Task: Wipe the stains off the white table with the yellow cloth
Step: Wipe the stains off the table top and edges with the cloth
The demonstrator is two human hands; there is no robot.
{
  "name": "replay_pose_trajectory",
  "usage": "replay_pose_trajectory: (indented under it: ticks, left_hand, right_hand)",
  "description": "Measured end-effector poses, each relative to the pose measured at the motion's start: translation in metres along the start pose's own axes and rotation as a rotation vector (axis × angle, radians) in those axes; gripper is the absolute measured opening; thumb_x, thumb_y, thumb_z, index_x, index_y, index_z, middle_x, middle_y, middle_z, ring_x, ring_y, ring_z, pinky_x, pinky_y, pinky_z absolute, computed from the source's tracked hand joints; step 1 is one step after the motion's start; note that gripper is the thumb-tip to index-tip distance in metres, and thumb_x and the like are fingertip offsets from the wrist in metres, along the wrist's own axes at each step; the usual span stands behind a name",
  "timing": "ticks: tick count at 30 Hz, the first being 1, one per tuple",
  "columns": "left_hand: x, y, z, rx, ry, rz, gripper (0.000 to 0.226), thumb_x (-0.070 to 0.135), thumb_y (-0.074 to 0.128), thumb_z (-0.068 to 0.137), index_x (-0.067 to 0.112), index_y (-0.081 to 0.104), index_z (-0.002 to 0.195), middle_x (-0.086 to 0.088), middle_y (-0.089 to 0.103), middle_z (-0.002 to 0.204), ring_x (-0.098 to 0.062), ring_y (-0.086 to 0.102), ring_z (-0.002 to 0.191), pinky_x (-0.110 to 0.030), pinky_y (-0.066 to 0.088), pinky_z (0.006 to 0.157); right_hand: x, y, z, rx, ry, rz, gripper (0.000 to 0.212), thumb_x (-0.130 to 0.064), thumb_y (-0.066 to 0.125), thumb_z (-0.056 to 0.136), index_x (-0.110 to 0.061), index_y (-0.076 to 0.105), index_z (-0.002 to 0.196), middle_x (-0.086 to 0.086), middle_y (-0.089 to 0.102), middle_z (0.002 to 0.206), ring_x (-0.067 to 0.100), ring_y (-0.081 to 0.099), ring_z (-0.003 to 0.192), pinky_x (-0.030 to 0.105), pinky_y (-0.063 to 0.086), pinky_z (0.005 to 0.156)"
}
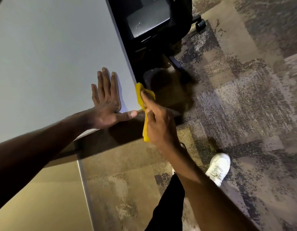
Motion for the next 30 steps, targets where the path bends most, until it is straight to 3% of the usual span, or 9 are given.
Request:
replay_pose_trajectory:
  ticks: [3, 8, 12, 14, 18, 22, 25, 28, 30]
  left_hand:
    - [0.001, 0.000, -0.002, -0.010, 0.003, -0.001, 0.145, 0.094, 0.041, 0.077, 0.007, -0.043, 0.158, -0.018, -0.055, 0.163, -0.039, -0.051, 0.153, -0.066, -0.024, 0.128]
    - [0.001, -0.001, -0.002, -0.040, 0.014, -0.006, 0.155, 0.107, 0.027, 0.063, 0.006, -0.044, 0.157, -0.019, -0.056, 0.162, -0.041, -0.051, 0.152, -0.067, -0.024, 0.127]
    - [0.000, 0.000, -0.001, -0.036, 0.035, -0.009, 0.151, 0.103, 0.029, 0.067, 0.006, -0.045, 0.156, -0.020, -0.057, 0.161, -0.041, -0.052, 0.151, -0.069, -0.023, 0.127]
    - [0.000, -0.001, -0.001, -0.037, 0.040, -0.009, 0.157, 0.112, 0.018, 0.060, 0.006, -0.045, 0.156, -0.020, -0.056, 0.162, -0.043, -0.051, 0.152, -0.069, -0.023, 0.127]
    - [-0.001, 0.000, 0.000, -0.031, 0.031, -0.010, 0.156, 0.115, 0.004, 0.056, 0.006, -0.045, 0.156, -0.019, -0.057, 0.161, -0.042, -0.052, 0.151, -0.069, -0.022, 0.127]
    - [-0.002, 0.001, 0.000, -0.031, 0.041, -0.021, 0.150, 0.108, 0.023, 0.067, 0.008, -0.047, 0.155, -0.016, -0.061, 0.158, -0.040, -0.055, 0.149, -0.070, -0.022, 0.127]
    - [-0.005, 0.001, 0.002, -0.015, 0.041, -0.015, 0.147, 0.105, 0.026, 0.071, 0.009, -0.047, 0.155, -0.016, -0.061, 0.158, -0.041, -0.055, 0.149, -0.071, -0.020, 0.127]
    - [-0.008, 0.003, 0.004, -0.013, 0.046, -0.014, 0.149, 0.112, 0.014, 0.066, 0.009, -0.046, 0.156, -0.017, -0.060, 0.159, -0.041, -0.054, 0.150, -0.072, -0.019, 0.127]
    - [-0.009, 0.004, 0.005, -0.007, 0.047, -0.024, 0.150, 0.114, 0.011, 0.063, 0.010, -0.046, 0.156, -0.016, -0.060, 0.159, -0.039, -0.055, 0.149, -0.072, -0.019, 0.127]
  right_hand:
    - [-0.005, 0.001, 0.052, -0.110, 0.017, 0.043, 0.054, -0.005, 0.045, 0.110, -0.030, 0.049, 0.158, 0.003, 0.058, 0.158, 0.027, 0.061, 0.138, 0.044, 0.051, 0.118]
    - [-0.005, -0.003, 0.054, -0.182, -0.020, 0.014, 0.055, -0.007, 0.047, 0.110, -0.031, 0.046, 0.159, 0.005, 0.055, 0.161, 0.031, 0.061, 0.139, 0.052, 0.053, 0.116]
    - [-0.004, -0.011, -0.016, -0.128, -0.141, 0.000, 0.047, -0.018, 0.042, 0.112, -0.016, 0.046, 0.159, 0.004, 0.047, 0.166, 0.018, 0.048, 0.153, 0.039, 0.044, 0.126]
    - [0.000, -0.014, -0.029, -0.082, -0.118, -0.012, 0.050, -0.001, 0.044, 0.110, -0.015, 0.047, 0.158, 0.001, 0.045, 0.166, 0.010, 0.043, 0.155, 0.032, 0.039, 0.128]
    - [-0.019, -0.007, 0.015, -0.127, -0.079, -0.056, 0.055, 0.004, 0.043, 0.109, -0.016, 0.044, 0.160, 0.006, 0.046, 0.166, 0.022, 0.048, 0.153, 0.039, 0.042, 0.127]
    - [-0.046, -0.004, 0.093, -0.085, -0.099, -0.175, 0.051, -0.013, 0.044, 0.112, -0.033, 0.044, 0.159, 0.009, 0.065, 0.150, 0.022, 0.071, 0.112, 0.028, 0.059, 0.094]
    - [-0.055, -0.002, 0.115, -0.057, -0.113, -0.173, 0.050, -0.016, 0.041, 0.113, -0.035, 0.045, 0.159, 0.010, 0.070, 0.140, 0.001, 0.056, 0.076, 0.012, 0.047, 0.065]
    - [-0.048, 0.000, 0.087, -0.112, -0.128, -0.106, 0.051, -0.008, 0.044, 0.112, -0.026, 0.046, 0.159, 0.007, 0.061, 0.155, 0.018, 0.069, 0.116, 0.029, 0.059, 0.099]
    - [-0.033, -0.001, 0.050, -0.142, -0.133, -0.028, 0.051, 0.000, 0.044, 0.111, -0.018, 0.047, 0.158, 0.006, 0.051, 0.163, 0.021, 0.053, 0.149, 0.038, 0.045, 0.124]
Point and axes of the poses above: each hand's wrist, its own z-axis towards the middle knuckle, its own y-axis out of the palm, x = y × z, the point moved 7 cm from there along z, towards the middle knuckle
